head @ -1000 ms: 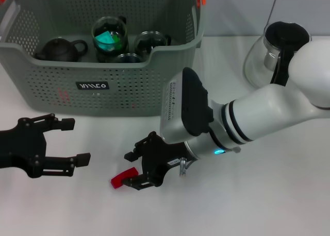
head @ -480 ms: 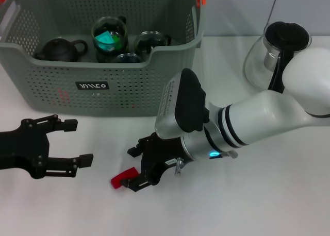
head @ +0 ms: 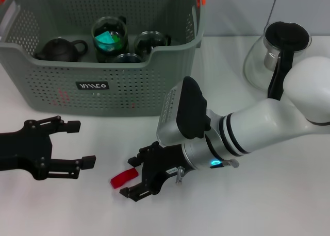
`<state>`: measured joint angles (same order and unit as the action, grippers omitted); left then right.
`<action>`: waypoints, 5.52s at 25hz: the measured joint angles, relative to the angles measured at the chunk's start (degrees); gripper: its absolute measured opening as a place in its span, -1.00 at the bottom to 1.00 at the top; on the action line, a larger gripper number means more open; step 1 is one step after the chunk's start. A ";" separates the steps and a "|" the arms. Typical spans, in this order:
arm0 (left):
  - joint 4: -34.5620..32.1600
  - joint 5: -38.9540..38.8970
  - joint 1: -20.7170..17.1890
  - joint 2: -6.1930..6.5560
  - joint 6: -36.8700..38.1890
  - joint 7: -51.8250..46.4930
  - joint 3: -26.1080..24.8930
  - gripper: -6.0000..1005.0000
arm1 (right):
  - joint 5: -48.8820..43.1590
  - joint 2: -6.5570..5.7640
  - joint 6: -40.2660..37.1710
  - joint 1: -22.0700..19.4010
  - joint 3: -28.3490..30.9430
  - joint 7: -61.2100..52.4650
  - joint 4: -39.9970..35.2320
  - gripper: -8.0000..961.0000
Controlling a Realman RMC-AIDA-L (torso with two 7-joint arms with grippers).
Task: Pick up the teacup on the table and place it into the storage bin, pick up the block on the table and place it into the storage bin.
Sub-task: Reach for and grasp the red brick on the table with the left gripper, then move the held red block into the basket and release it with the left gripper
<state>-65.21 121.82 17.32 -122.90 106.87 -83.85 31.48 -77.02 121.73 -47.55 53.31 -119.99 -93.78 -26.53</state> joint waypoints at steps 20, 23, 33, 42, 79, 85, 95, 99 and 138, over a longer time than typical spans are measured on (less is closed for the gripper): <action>0.00 0.09 1.03 0.23 0.04 0.00 0.93 0.88 | 0.20 -0.14 -1.33 -0.05 -0.77 -0.46 -0.78 0.67; 0.00 0.09 1.11 0.18 0.01 0.00 0.96 0.88 | 0.00 0.01 0.35 -0.05 -1.00 -0.23 -0.89 0.66; 0.00 1.23 1.31 -0.01 -0.46 0.00 1.41 0.88 | -0.08 -0.01 2.13 -0.14 -1.74 1.05 -2.02 0.62; -0.55 2.29 1.70 0.14 0.20 -0.25 2.59 0.88 | 0.02 -1.14 1.79 -3.57 -0.48 2.30 -5.73 0.40; -7.71 32.48 14.69 -1.42 -13.48 -31.39 43.49 0.88 | -16.86 -6.00 -28.23 -16.89 42.65 7.56 -7.30 0.96; -7.69 32.61 15.49 -1.55 -14.93 -35.71 47.29 0.81 | -16.85 -5.92 -27.85 -16.75 42.78 7.56 -7.43 0.97; -7.24 35.18 15.80 -1.61 -17.17 -41.43 54.70 0.68 | -16.84 -5.89 -27.84 -16.57 43.04 7.57 -7.38 0.97; -6.91 35.63 15.81 -1.67 -17.24 -42.06 56.04 0.61 | -16.84 -5.82 -27.85 -16.57 43.21 7.57 -7.41 0.97; -17.99 30.33 12.34 -1.67 -11.44 -46.62 50.42 -0.63 | -16.83 -6.15 -28.22 -17.12 44.20 7.57 -7.49 0.96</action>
<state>-83.20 152.14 29.66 -124.57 95.43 -130.46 81.89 -93.86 115.58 -75.77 36.19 -75.79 -86.22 -34.02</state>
